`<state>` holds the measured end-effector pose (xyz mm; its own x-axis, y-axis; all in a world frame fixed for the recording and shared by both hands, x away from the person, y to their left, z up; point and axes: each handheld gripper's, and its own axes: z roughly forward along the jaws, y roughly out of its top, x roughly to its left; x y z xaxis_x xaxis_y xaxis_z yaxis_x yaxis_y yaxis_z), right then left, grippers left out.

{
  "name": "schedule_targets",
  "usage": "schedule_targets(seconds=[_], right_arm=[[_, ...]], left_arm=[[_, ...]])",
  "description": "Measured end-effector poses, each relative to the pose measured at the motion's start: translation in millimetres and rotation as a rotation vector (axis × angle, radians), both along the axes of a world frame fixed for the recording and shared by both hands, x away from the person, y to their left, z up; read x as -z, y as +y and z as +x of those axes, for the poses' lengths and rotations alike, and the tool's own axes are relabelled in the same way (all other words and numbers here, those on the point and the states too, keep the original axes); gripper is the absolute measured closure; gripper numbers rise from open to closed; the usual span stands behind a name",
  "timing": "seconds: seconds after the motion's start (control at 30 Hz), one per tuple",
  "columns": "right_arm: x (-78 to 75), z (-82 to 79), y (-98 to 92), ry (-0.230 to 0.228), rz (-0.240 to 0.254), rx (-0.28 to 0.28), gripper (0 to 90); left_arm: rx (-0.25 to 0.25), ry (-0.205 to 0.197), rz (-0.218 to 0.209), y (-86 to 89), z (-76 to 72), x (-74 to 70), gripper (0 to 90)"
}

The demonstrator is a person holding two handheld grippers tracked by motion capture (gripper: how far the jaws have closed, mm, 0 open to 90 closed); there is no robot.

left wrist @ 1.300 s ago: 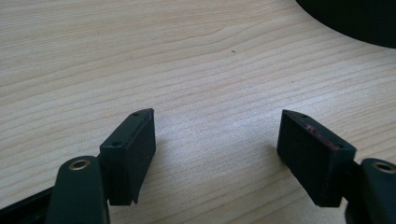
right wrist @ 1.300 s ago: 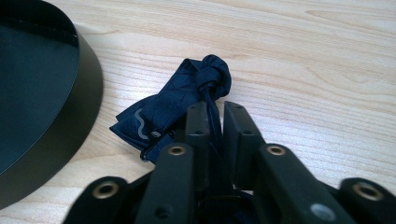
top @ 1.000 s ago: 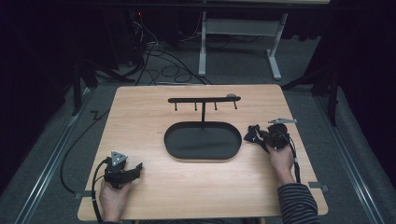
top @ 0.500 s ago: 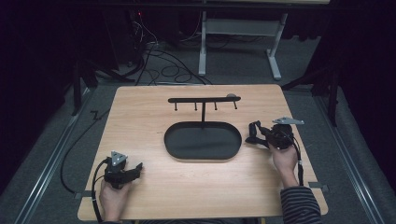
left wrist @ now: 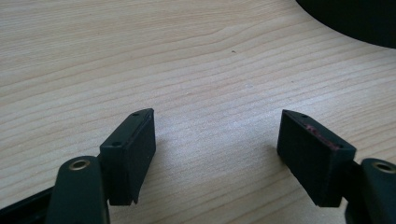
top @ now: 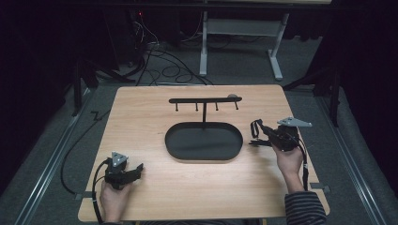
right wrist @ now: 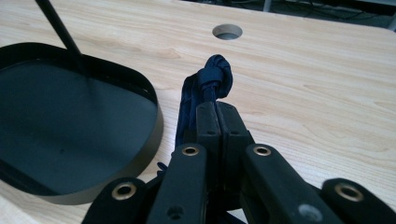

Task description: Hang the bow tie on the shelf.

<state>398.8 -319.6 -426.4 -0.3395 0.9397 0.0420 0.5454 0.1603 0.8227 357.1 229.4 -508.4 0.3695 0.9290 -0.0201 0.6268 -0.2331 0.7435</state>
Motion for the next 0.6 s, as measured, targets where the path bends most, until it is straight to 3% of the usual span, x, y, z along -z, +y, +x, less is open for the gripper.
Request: schedule_targets(seconds=[0.6], right_arm=[[-16.7, -30.1, 9.4, -0.072, 0.03, -0.067, 90.0]], left_arm=[[0.0, 0.0, 0.0, 0.1, 0.0, 0.0, 28.5]])
